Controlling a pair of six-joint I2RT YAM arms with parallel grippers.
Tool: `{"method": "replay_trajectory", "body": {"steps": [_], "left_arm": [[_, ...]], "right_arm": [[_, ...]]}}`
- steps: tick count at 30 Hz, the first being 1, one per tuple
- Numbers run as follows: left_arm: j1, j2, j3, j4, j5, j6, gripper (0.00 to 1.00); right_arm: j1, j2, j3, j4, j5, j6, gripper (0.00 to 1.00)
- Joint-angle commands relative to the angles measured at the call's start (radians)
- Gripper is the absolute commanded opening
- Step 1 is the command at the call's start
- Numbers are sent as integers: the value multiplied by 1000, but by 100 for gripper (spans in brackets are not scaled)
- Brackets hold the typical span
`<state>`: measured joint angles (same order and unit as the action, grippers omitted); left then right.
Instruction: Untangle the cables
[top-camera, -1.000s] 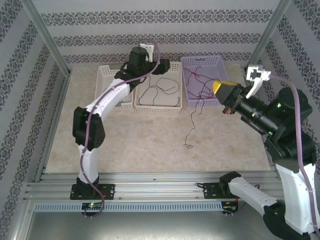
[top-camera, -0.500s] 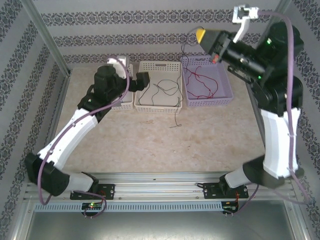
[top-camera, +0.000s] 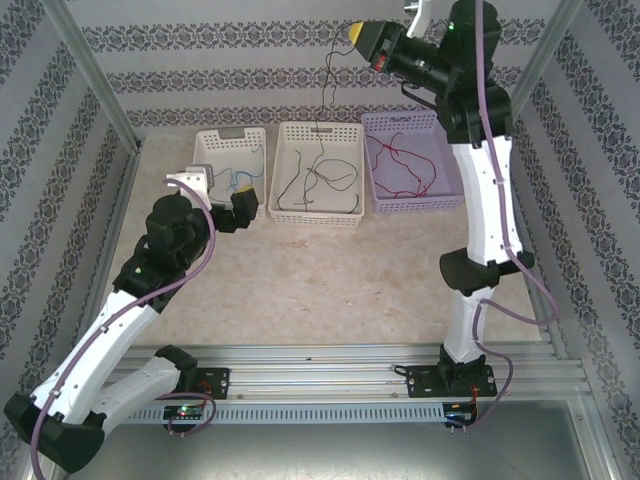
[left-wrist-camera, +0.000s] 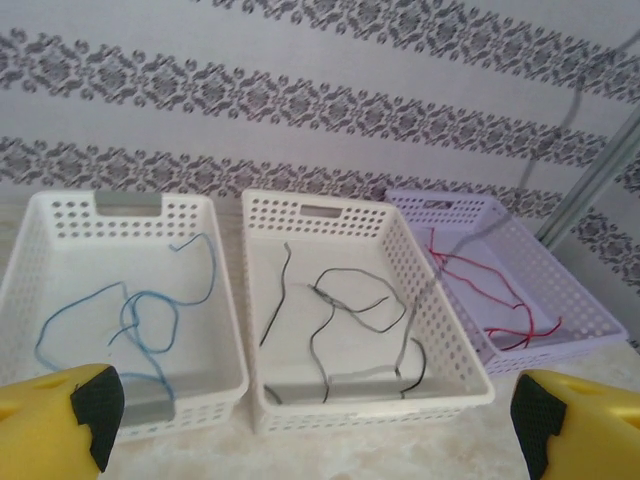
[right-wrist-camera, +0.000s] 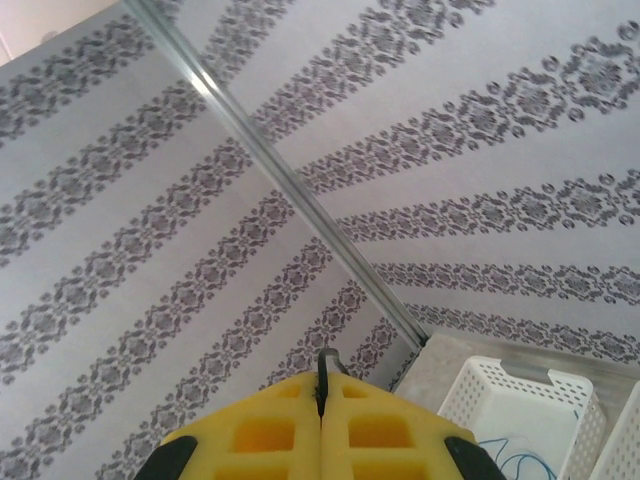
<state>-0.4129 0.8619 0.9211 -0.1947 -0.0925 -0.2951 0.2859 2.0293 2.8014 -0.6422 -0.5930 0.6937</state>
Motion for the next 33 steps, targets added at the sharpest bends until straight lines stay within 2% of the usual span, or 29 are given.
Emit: {"method": "replay_trajectory", "body": {"steps": [1,4,9,14,19,25,33], "left_arm": [[-11,-42,-77,30,-73,29,100],[-11,-51,-117,71,-79,34,100],[-11,-48,-123,68,-81,61,100],[-16,-74,-140,69,-125,87,100],[-24,-91,-151,73,-179,102,100],[-35,-81,-153,74,-170,105,100],[-49,-83,-160,82,-186,125,100]], "right_arm": [[-20,44,37,86,-18,52,0],[-26,97,37,62,-31,23,0],[11,153,-21,-74,46,-147,0],[59,118,-264,-49,135,-273,0],[61,94,-538,72,192,-276,0],[67,162,-595,23,259,-326,0],[73,235,-585,-81,395,-353,0]]}}
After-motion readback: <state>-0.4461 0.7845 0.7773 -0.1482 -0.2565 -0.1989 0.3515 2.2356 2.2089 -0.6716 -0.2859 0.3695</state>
